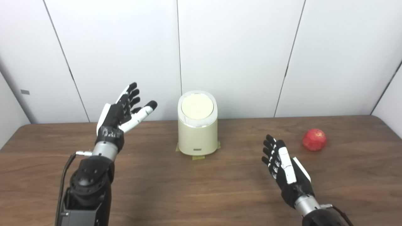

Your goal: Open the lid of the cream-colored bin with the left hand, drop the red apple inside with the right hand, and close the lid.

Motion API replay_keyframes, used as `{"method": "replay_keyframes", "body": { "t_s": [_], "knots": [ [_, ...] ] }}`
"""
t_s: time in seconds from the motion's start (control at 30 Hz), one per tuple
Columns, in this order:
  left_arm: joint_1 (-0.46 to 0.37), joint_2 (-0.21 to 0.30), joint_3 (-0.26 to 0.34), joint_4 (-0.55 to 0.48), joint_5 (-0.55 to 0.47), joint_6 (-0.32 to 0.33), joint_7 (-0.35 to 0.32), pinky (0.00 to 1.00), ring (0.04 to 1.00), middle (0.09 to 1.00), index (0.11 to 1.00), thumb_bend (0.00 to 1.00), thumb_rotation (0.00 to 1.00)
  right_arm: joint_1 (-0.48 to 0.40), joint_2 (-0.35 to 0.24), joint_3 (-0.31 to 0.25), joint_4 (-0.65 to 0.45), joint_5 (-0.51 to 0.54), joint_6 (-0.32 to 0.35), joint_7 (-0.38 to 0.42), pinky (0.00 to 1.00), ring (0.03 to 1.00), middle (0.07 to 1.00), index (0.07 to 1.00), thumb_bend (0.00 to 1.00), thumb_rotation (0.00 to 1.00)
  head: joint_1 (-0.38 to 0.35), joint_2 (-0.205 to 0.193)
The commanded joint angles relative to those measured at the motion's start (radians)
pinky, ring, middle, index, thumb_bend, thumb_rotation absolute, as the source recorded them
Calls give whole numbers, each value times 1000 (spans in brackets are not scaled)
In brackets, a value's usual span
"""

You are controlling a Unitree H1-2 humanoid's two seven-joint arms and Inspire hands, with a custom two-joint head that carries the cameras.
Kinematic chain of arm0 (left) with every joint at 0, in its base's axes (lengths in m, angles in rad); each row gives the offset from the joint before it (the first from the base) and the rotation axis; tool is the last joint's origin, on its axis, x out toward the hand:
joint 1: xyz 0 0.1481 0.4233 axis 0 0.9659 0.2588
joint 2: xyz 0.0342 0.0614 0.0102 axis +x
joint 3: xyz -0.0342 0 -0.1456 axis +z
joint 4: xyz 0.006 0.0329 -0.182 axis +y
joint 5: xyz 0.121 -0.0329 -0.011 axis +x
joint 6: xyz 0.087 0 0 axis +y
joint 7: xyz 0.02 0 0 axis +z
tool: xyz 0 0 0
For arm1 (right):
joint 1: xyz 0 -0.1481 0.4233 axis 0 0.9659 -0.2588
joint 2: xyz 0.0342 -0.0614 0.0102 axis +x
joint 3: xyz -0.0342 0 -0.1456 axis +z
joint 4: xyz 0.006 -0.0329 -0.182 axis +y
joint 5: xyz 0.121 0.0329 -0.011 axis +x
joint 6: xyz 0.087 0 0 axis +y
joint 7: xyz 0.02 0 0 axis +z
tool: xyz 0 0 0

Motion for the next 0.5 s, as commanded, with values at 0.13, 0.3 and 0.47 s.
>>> {"method": "replay_keyframes", "body": {
  "t_s": [0.13,0.3,0.47],
  "knots": [
    [-186,38,-57,95,68,-5,-55,877,951,966,976,720,358,-24,-13,0,1,2,-60,15,968,1000,988,987,601,1000,3,-6],
    [-275,67,-122,180,140,-5,-102,905,951,966,976,777,366,-24,-16,5,8,-14,-72,15,951,1000,983,987,593,1000,6,-10],
    [-358,73,-175,277,197,-23,-112,833,905,937,959,829,254,-21,-12,8,2,-17,-68,17,953,997,975,983,592,1000,2,-6]
  ]
}}
